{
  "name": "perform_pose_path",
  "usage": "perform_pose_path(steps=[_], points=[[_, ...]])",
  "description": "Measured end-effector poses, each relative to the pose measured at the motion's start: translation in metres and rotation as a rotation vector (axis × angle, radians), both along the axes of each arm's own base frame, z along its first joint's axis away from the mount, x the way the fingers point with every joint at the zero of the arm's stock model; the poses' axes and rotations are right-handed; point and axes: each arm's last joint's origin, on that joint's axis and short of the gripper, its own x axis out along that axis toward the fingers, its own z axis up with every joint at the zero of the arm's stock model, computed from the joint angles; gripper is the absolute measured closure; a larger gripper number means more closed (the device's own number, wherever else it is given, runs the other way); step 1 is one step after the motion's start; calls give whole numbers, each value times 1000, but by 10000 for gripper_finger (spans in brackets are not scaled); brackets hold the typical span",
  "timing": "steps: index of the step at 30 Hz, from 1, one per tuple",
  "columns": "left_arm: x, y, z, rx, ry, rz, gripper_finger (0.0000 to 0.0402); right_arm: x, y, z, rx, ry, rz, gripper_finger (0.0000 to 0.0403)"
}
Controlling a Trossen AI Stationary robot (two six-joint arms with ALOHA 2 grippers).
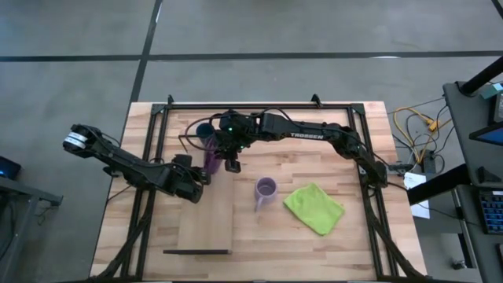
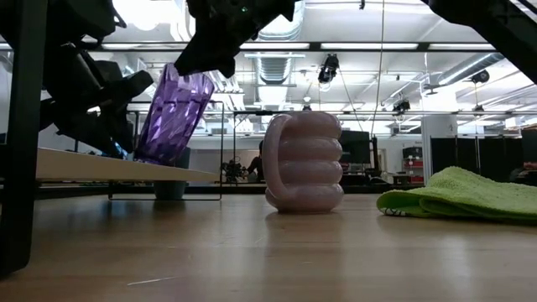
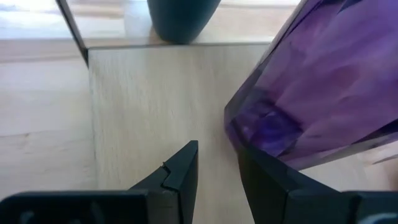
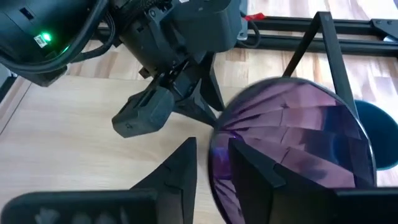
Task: Stack small to large cups/mugs on shelf
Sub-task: Put violet cup on the shelf, then put purple mug on the shelf
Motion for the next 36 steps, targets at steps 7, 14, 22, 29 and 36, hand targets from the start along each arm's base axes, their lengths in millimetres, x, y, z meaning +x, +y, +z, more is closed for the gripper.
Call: perform_pose_path(steps=[7, 14, 22, 29, 36], points=[[-5, -1, -2, -108, 86, -25, 301, 2, 0, 2, 13, -29, -14, 326], [-10, 0, 2, -123, 124, -28, 301, 3, 1, 3, 17, -38, -16, 327], [-27, 3, 11, -195, 270, -32, 301, 3, 2, 3, 28, -41, -24, 331], [-39, 7, 29, -208, 237, -37, 301, 2, 2, 17, 75, -60, -62, 330], [-58, 14, 51, -225, 190, -45, 301, -10, 4, 51, 93, -87, -71, 335]])
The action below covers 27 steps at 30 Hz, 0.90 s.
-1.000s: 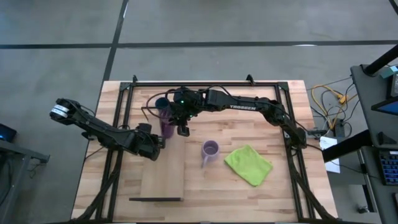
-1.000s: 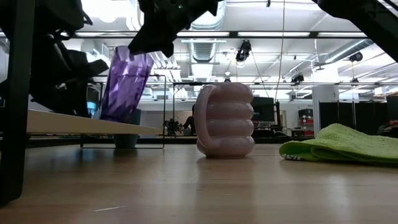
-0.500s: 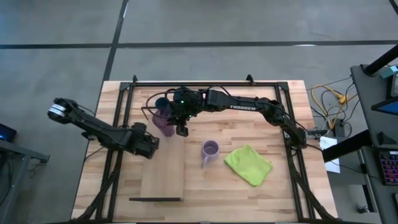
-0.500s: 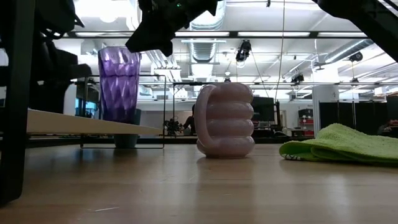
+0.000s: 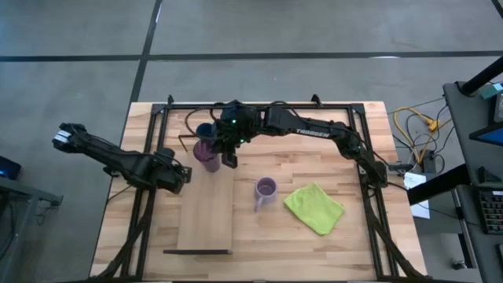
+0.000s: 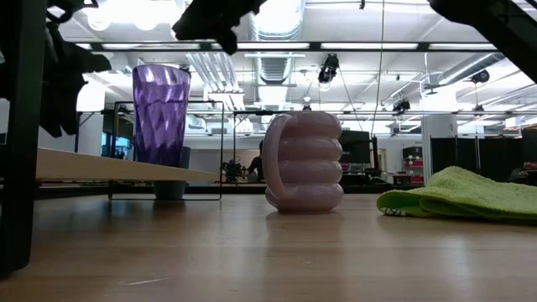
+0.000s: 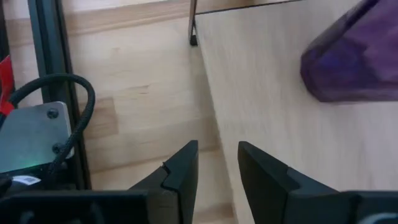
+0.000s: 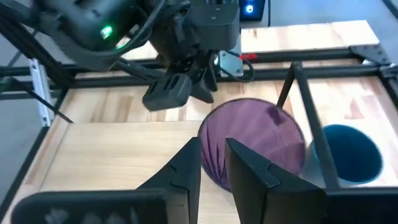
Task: Stack small to large cups/mugs on shelf
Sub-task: Put purple mug on the shelf
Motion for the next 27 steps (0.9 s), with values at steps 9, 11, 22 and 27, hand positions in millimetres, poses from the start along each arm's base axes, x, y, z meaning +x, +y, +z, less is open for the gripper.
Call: perform_pose_path(steps=[9, 11, 22, 27], points=[[-13, 5, 39, -17, -123, -119, 301, -60, 5, 36, -23, 208, 17, 335], [-14, 5, 49, -14, -152, -156, 301, -72, 6, 37, -23, 291, -15, 335], [-17, 9, 124, 68, -420, -296, 301, -99, 16, 16, 155, 706, -203, 335], [-18, 11, 145, 164, -462, -307, 301, -87, 26, -14, 154, 808, -196, 335]])
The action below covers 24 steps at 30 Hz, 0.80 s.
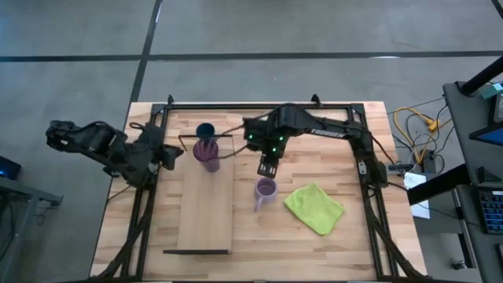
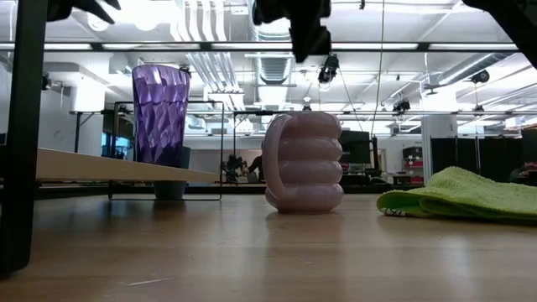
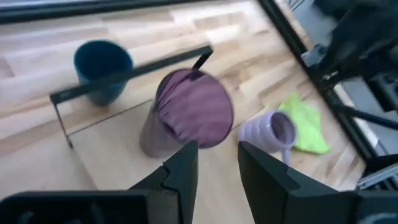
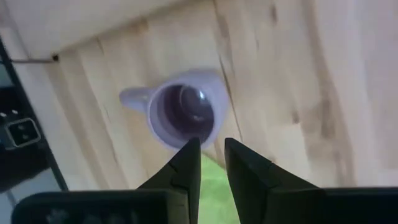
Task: Stack small to large cups/mugs on shelf
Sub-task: Put purple mug on the shelf
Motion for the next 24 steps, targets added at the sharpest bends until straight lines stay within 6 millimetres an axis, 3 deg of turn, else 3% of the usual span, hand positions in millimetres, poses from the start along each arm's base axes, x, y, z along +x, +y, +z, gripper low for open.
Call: perform_pose_path(steps=[6, 11, 24], points=[[-2, 1, 15, 16, -30, -27, 301, 8, 13, -50, 18, 188, -39, 335], [-4, 1, 19, 29, -36, -41, 301, 9, 21, -79, 20, 279, -70, 335], [-7, 2, 19, 110, -4, -110, 301, 18, 29, -88, 17, 204, -111, 335]])
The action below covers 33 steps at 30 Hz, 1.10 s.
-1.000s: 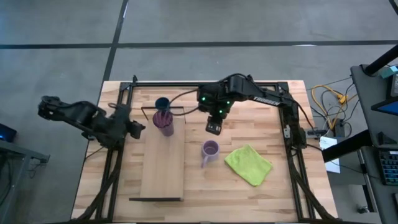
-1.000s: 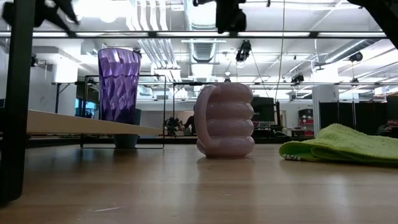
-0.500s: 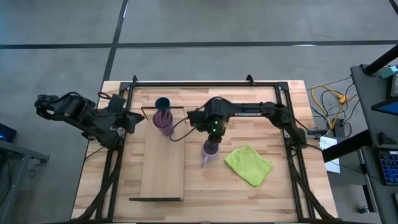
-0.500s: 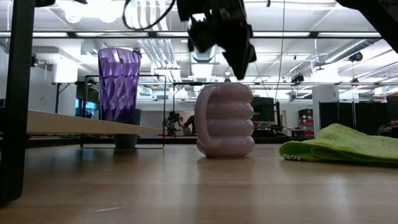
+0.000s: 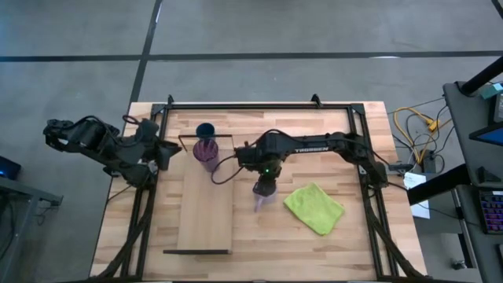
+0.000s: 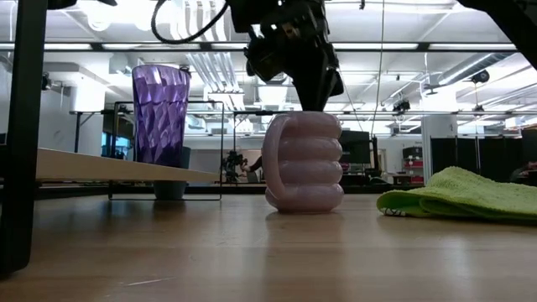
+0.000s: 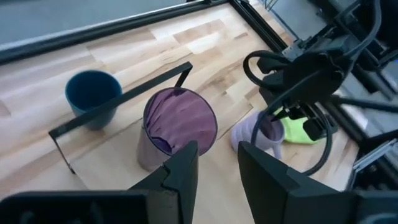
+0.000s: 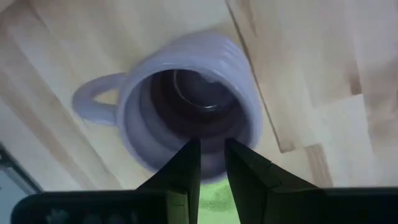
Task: Stack small to large cups/mugs on shelf
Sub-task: Put purple mug on the shelf
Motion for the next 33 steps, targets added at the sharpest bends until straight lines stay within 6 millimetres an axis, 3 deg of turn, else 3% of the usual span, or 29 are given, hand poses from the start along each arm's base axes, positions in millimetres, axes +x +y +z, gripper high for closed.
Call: perform_pose_path(steps=[9, 19, 27, 33], points=[[2, 0, 3, 142, 27, -104, 301, -3, 2, -5, -100, 33, 10, 335], [1, 0, 3, 184, 41, -124, 301, 3, 15, 20, -132, -71, 85, 335], [0, 1, 3, 187, 38, -124, 301, 4, 13, 24, -212, -108, 236, 335], [-2, 1, 3, 185, 32, -123, 301, 4, 5, 20, -212, -99, 220, 335]])
